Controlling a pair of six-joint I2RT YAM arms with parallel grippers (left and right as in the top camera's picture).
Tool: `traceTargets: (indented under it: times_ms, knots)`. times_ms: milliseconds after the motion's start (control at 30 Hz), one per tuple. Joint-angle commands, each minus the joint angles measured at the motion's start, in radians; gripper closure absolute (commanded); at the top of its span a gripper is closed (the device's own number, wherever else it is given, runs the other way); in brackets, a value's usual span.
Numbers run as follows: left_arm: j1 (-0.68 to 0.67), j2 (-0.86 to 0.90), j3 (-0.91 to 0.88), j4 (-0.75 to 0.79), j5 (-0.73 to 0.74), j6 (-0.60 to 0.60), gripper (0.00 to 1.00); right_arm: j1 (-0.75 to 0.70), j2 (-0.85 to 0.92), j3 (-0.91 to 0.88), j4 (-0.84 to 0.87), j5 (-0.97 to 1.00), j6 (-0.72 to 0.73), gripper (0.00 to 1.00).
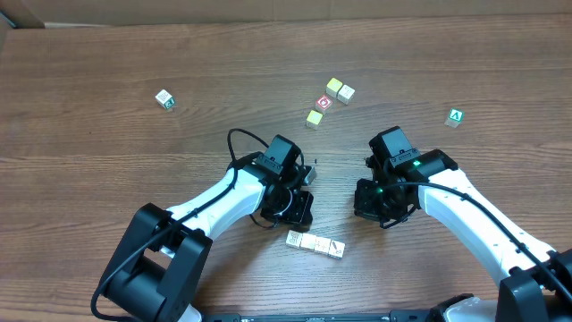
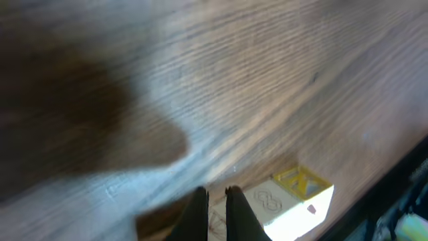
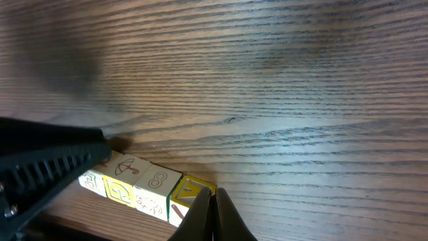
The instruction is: Flip 4 blocks
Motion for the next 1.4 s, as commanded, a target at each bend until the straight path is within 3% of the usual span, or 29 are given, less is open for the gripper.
traceTargets:
  times_ms: [0, 167, 367, 600, 1167, 1367]
  knots:
    - [0.006, 0.006, 0.008, 0.008, -0.104, -0.019, 0.96, -0.004, -0.001, 0.015, 0.002, 0.001, -0.004, 0.96]
    - [0.062, 0.006, 0.024, -0.079, -0.269, -0.06, 0.96, -0.004, -0.001, 0.015, -0.02, 0.061, 0.03, 0.96]
    - [0.156, 0.006, 0.023, -0.23, -0.29, -0.027, 0.96, -0.004, 0.0, 0.015, -0.063, 0.109, 0.077, 0.96]
    - [0.116, 0.006, 0.0, -0.298, -0.202, 0.112, 0.96, 0.0, 0.0, -0.007, -0.174, 0.116, 0.151, 0.96]
    - [0.045, 0.006, -0.007, -0.304, -0.173, 0.095, 0.96, 0.097, 0.0, -0.149, -0.114, 0.059, 0.186, 0.96]
    - [0.043, 0.006, -0.007, -0.303, -0.081, 0.095, 0.96, 0.157, 0.0, -0.166, -0.083, 0.052, 0.199, 0.96]
